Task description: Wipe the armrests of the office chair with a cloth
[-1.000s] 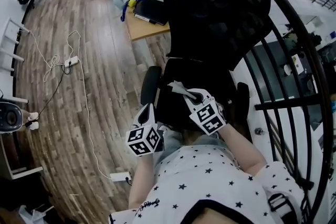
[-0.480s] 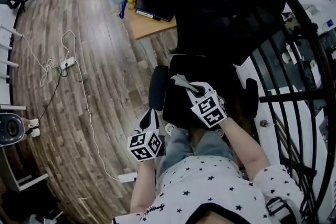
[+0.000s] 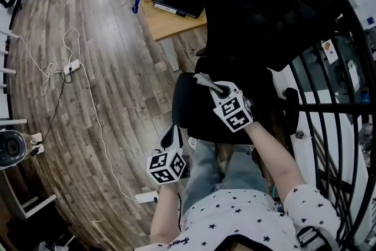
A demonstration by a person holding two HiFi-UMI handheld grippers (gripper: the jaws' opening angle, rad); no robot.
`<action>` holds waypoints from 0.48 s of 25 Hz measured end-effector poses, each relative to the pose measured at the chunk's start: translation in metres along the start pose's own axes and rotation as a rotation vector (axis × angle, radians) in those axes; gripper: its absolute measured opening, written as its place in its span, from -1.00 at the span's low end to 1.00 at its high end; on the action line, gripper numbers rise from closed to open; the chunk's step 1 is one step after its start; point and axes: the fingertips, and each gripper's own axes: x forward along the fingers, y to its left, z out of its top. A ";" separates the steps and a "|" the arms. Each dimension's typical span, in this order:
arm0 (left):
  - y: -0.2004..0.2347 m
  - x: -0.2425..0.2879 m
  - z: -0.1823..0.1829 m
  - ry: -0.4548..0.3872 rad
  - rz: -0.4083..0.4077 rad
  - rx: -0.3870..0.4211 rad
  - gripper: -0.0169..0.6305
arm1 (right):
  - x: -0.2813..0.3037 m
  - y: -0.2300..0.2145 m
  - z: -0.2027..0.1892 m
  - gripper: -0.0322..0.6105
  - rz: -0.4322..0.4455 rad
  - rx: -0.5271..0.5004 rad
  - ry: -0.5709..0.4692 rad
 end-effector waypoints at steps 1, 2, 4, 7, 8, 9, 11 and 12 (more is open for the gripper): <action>0.002 0.002 -0.001 0.005 -0.001 -0.003 -0.92 | 0.007 -0.002 0.000 -0.82 -0.004 -0.002 0.003; 0.004 0.004 -0.002 0.010 -0.001 -0.003 -0.92 | 0.013 -0.004 0.000 -0.82 -0.007 -0.003 0.010; 0.009 0.010 -0.005 0.022 -0.002 0.000 -0.92 | 0.026 -0.009 -0.002 -0.82 -0.014 0.001 0.030; 0.015 0.016 -0.008 0.040 -0.005 0.002 -0.92 | 0.046 -0.013 -0.004 -0.82 -0.019 -0.004 0.048; 0.017 0.018 -0.009 0.044 -0.006 0.001 -0.92 | 0.052 -0.014 -0.004 -0.82 -0.020 -0.010 0.052; 0.020 0.019 -0.010 0.048 -0.006 0.000 -0.92 | 0.058 -0.015 -0.004 -0.82 -0.021 -0.014 0.057; 0.024 0.022 -0.013 0.055 -0.004 -0.003 -0.92 | 0.070 -0.017 -0.004 -0.82 -0.021 -0.022 0.064; 0.026 0.023 -0.014 0.059 -0.003 -0.005 -0.92 | 0.076 -0.017 -0.004 -0.82 -0.020 -0.025 0.066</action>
